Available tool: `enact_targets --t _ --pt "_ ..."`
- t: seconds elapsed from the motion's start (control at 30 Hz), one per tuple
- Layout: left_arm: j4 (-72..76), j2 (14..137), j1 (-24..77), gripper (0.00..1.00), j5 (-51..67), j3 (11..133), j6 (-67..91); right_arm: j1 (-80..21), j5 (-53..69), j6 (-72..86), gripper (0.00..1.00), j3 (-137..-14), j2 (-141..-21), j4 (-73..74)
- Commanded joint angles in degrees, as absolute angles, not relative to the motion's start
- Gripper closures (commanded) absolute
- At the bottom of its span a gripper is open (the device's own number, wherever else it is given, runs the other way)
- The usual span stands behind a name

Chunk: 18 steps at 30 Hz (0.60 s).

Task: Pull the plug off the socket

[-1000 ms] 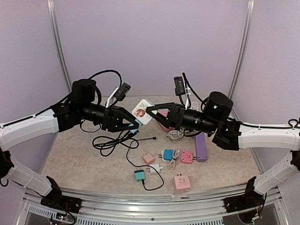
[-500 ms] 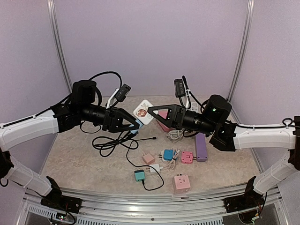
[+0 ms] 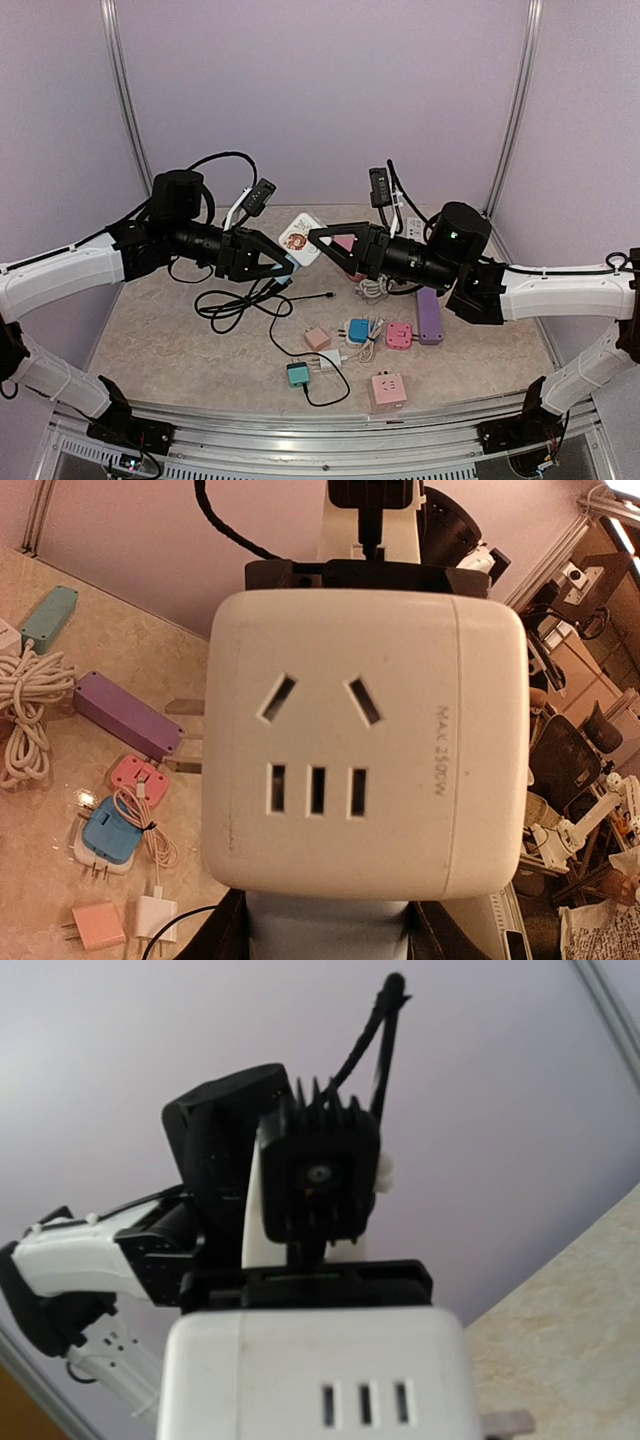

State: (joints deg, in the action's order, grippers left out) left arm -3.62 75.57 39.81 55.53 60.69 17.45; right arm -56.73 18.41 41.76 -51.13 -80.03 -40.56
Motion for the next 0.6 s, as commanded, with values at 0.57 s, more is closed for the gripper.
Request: enact_targets --t 0.57 --pt "-1.94 75.24 37.42 1.00 54.94 61.88 18.68 -64.23 -6.84 25.67 1.00 -59.69 -76.80 -14.52"
